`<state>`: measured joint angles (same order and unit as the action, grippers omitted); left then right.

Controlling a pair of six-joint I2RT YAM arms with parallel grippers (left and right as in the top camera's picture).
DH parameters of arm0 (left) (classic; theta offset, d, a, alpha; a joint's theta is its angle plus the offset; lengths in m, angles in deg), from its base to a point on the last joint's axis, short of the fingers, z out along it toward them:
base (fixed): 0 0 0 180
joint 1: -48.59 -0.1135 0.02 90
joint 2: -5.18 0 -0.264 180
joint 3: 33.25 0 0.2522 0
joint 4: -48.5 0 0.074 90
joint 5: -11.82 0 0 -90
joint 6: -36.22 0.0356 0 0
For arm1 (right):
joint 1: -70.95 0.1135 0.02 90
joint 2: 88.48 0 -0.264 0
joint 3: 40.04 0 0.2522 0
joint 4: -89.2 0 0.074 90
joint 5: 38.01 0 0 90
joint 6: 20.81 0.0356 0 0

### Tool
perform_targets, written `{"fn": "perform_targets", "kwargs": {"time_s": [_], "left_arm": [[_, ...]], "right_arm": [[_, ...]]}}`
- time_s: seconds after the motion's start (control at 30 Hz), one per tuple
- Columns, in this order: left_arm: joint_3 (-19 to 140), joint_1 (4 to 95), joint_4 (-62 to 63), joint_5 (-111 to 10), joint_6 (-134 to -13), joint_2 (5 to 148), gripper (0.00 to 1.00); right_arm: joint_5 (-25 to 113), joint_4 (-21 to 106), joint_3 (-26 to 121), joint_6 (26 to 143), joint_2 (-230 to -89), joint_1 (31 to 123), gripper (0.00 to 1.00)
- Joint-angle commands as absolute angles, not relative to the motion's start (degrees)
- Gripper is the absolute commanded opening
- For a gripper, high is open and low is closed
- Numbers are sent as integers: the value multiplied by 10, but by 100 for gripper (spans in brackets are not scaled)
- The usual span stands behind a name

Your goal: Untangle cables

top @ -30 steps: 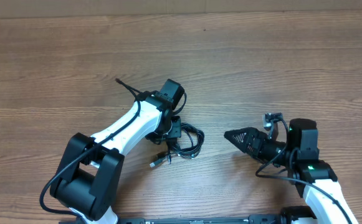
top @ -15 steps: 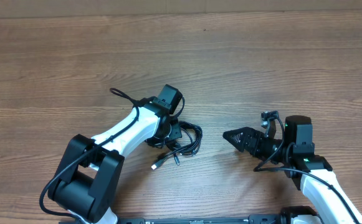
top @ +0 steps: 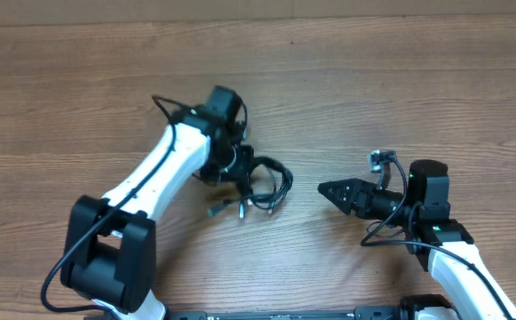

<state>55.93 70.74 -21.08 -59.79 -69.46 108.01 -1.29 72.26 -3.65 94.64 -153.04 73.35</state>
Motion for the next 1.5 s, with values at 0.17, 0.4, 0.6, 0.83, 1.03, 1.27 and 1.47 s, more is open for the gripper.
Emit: {"fn": "perform_targets", "kwargs": {"time_s": [0.17, 0.4, 0.6, 0.83, 1.03, 1.27, 1.47], "left_arm": [[600, 697, -235, -455, -610, 1063, 4], [600, 698, -238, -421, -611, 1063, 4], [600, 700, -238, -397, -617, 1063, 4], [600, 700, -238, -396, -617, 1063, 4], [600, 700, -239, -403, -614, 1063, 4], [600, 696, -245, -465, -615, 1063, 4], [601, 683, -271, -452, -614, 1063, 4]], "right_arm": [[-98, 786, -25, 947, -1531, 770, 63], [-96, 868, -25, 949, -1531, 803, 53], [-54, 939, -25, 1008, -1531, 825, 49], [-3, 942, -25, 1009, -1532, 864, 34], [43, 943, -25, 1031, -1532, 865, 9], [101, 930, -25, 1070, -1532, 865, 4], [225, 870, -25, 1142, -1532, 865, 4]]}}
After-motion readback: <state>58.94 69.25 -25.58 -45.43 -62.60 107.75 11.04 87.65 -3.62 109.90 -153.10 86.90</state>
